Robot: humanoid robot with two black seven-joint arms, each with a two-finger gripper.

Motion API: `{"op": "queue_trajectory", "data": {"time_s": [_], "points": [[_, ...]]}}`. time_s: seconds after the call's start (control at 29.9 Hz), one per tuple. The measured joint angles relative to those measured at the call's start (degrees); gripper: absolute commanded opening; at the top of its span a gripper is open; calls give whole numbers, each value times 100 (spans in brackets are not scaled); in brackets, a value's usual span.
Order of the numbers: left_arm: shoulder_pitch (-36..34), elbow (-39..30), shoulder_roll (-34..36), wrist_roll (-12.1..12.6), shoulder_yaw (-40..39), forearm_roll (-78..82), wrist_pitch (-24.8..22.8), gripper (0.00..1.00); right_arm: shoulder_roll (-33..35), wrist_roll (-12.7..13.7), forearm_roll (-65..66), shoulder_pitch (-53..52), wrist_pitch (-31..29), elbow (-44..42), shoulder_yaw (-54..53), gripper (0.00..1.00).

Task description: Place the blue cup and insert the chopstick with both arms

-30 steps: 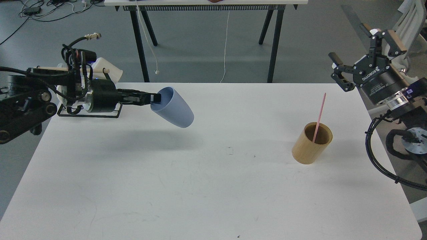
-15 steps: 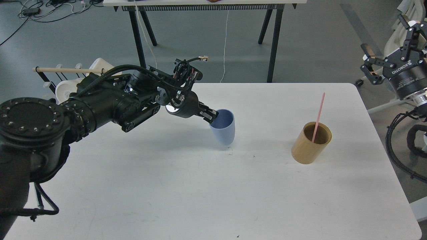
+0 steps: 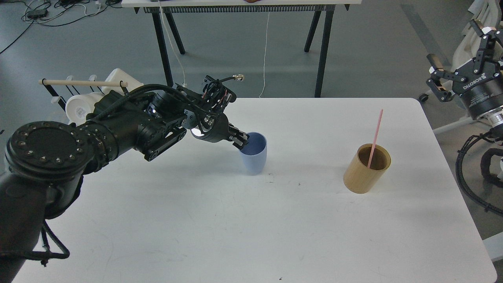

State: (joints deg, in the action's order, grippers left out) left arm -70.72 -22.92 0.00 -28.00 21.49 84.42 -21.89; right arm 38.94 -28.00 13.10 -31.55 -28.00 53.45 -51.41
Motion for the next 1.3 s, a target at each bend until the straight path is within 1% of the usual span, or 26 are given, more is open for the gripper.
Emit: {"op": "queue_trajectory", "data": {"time_s": [0.13, 0.33, 0.4, 0.43, 0.53, 0.6, 0.64, 0.74, 0.87, 0.97, 1.07, 1.17, 1.3], "points": [[30, -22, 0, 0, -36, -36, -9, 10, 0, 0, 0, 0, 0, -1, 0, 98], [77, -66, 0, 0, -249, -40, -67, 24, -5, 0, 6, 0, 0, -10, 27, 99], [91, -90, 0, 0, -332, -40, -75, 31, -5, 0, 8, 0, 0, -10, 35, 99], [101, -108, 0, 0, -367, -40, -78, 37, -5, 0, 11, 0, 0, -10, 38, 99], [124, -167, 68, 0, -565, -44, -127, 62, -5, 0, 35, -21, 0, -11, 45, 99], [152, -181, 193, 0, -875, -90, -240, 81, 9, 0, 85, -61, 0, -15, 61, 99], [182, -184, 268, 0, -1096, -149, -342, 86, 23, 0, 125, -79, 0, -27, 72, 99], [311, -187, 514, 0, -1855, -491, -554, 93, 128, 0, 524, -225, 0, -88, 123, 99], [660, -185, 851, 1, -3045, -1356, -608, 95, 503, 0, 1949, -655, 51, -127, 137, 99], [931, -193, 1012, 1, -3825, -2154, -610, 95, 658, 0, 3160, -867, 425, -115, 140, 99], [1123, -207, 1090, 1, -4444, -3057, -611, 95, 710, 0, 4206, -910, 917, -81, 147, 98], [1181, -235, 1142, 1, -4861, -4087, -611, 95, 808, 0, 5060, -863, 1613, -54, 300, 98], [1199, -245, 1373, 1, -5016, -5172, -608, 96, 925, 0, 5614, -757, 2741, 10, 1159, 98]]}}
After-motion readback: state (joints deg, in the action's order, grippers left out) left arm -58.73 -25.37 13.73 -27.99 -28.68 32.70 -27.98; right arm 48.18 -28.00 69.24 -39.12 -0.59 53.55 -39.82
